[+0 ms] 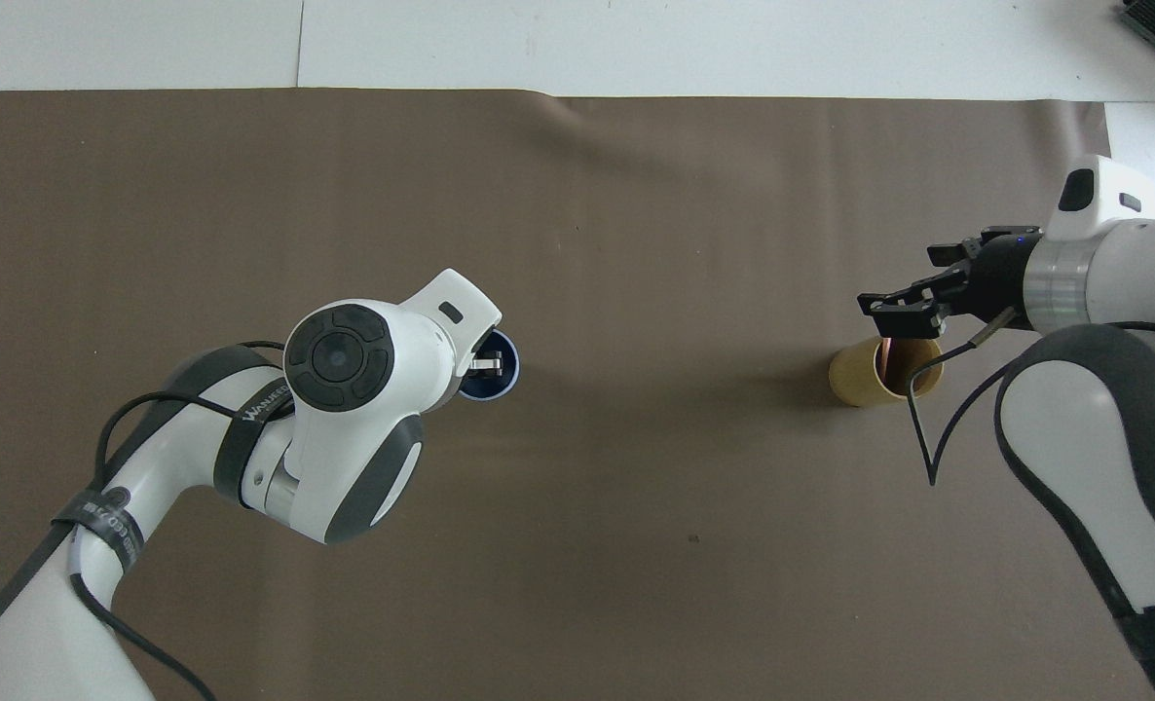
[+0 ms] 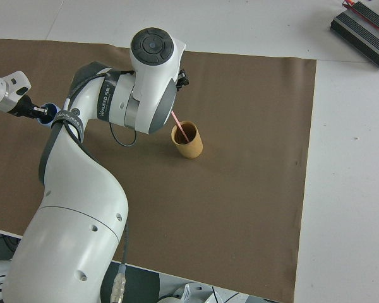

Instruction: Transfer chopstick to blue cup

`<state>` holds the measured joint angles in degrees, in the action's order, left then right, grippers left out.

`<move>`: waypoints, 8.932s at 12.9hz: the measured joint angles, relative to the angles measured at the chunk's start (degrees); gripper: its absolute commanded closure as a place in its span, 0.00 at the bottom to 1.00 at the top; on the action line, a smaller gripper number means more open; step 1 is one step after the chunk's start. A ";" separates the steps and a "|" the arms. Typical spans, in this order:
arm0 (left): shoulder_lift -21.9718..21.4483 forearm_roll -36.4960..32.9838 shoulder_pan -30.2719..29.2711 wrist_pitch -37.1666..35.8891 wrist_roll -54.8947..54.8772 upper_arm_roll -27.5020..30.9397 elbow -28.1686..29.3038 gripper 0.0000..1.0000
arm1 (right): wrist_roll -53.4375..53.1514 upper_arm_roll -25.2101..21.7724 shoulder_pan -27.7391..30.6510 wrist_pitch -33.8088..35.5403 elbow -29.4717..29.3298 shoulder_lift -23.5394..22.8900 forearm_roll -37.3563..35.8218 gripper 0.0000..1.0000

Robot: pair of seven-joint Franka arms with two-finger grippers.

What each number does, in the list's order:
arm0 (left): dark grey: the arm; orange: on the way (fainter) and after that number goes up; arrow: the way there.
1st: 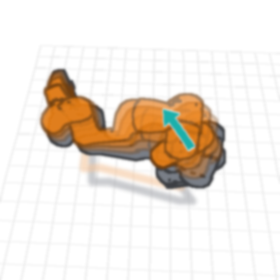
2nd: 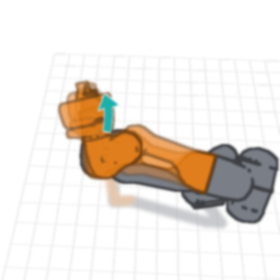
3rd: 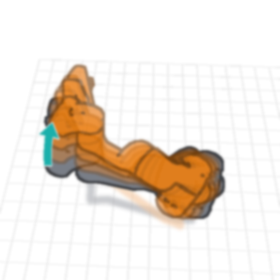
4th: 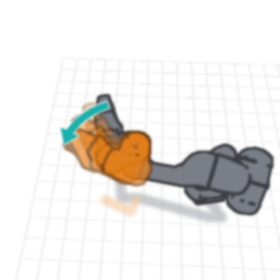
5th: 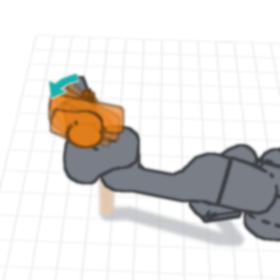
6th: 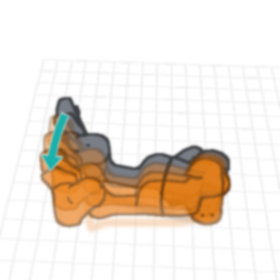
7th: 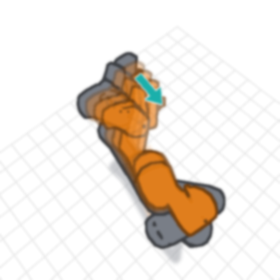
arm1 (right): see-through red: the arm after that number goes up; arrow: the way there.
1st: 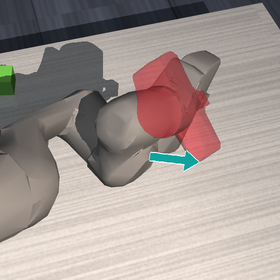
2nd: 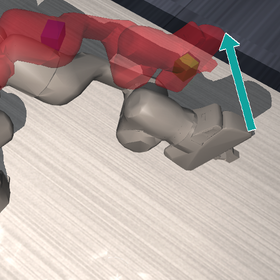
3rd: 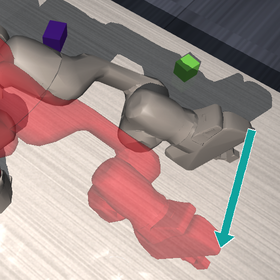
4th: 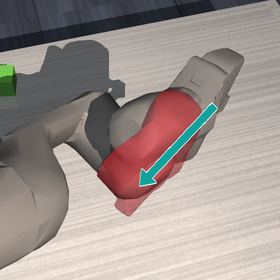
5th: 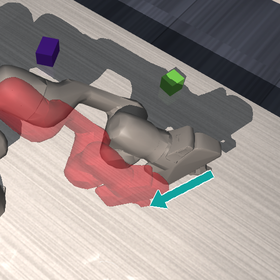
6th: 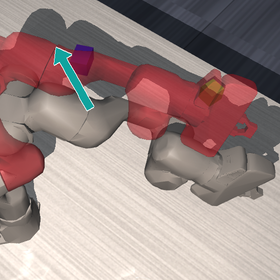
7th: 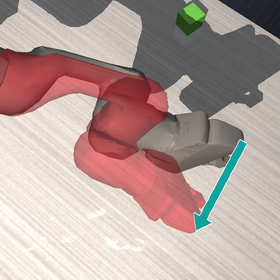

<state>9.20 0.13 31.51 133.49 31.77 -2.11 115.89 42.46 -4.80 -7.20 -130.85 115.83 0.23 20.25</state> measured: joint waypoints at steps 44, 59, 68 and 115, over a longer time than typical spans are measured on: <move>-12.53 1.56 -28.78 -47.23 -36.38 1.90 -26.41 0.00 | -10.02 -0.01 0.68 14.94 -12.79 0.67 -5.94 1.00; -13.10 1.35 -28.80 -47.57 -37.95 1.75 -25.64 0.00 | -67.24 0.67 -14.56 17.77 -20.20 -2.24 -13.16 1.00; -13.16 1.34 -28.80 -47.57 -37.97 1.75 -25.53 0.00 | -91.51 0.74 -24.08 2.06 -22.53 -11.49 -23.46 1.00; -13.64 1.35 -28.80 -51.93 -37.97 1.09 -25.49 0.00 | -59.48 -0.30 -5.84 31.41 -22.30 2.09 -21.47 0.00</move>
<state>-4.43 1.47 2.70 81.55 -6.20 -1.03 90.40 -17.01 -5.10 -13.04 -99.44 93.54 2.33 -1.22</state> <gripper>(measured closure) 0.000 0.000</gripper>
